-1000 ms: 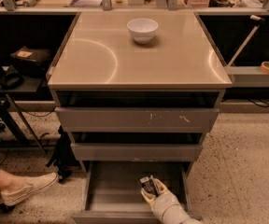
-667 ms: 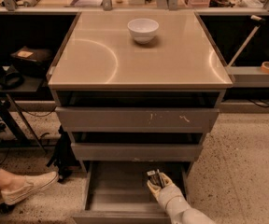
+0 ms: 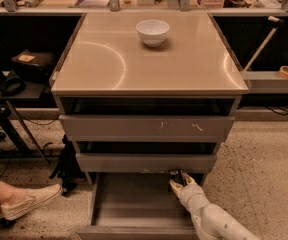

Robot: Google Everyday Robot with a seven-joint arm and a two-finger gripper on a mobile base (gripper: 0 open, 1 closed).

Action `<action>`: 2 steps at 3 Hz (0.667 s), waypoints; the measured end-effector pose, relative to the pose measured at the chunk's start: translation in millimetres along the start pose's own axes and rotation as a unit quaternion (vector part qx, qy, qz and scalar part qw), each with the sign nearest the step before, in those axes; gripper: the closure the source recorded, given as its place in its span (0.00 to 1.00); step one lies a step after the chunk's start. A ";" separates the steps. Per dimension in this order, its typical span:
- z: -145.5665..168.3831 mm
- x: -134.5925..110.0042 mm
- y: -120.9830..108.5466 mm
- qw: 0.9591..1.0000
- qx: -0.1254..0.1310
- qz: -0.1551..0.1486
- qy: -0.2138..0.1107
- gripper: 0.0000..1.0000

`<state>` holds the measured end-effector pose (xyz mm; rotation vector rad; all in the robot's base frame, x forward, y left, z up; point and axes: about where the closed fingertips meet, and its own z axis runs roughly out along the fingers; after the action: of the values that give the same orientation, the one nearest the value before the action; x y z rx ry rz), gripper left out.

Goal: Place rxbar chocolate into bottom drawer

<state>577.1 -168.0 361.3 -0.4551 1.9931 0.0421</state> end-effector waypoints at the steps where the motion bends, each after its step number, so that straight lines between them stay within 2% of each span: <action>1: -2.3 0.0 6.2 1.000 -0.004 -0.002 0.000 1.00; 2: 20.8 45.3 12.7 0.999 -0.016 0.009 0.036 1.00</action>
Offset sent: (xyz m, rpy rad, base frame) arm -0.0064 -0.0032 -0.1569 0.0082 0.2456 0.0035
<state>573.4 -165.0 310.0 -0.4652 2.0694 0.0693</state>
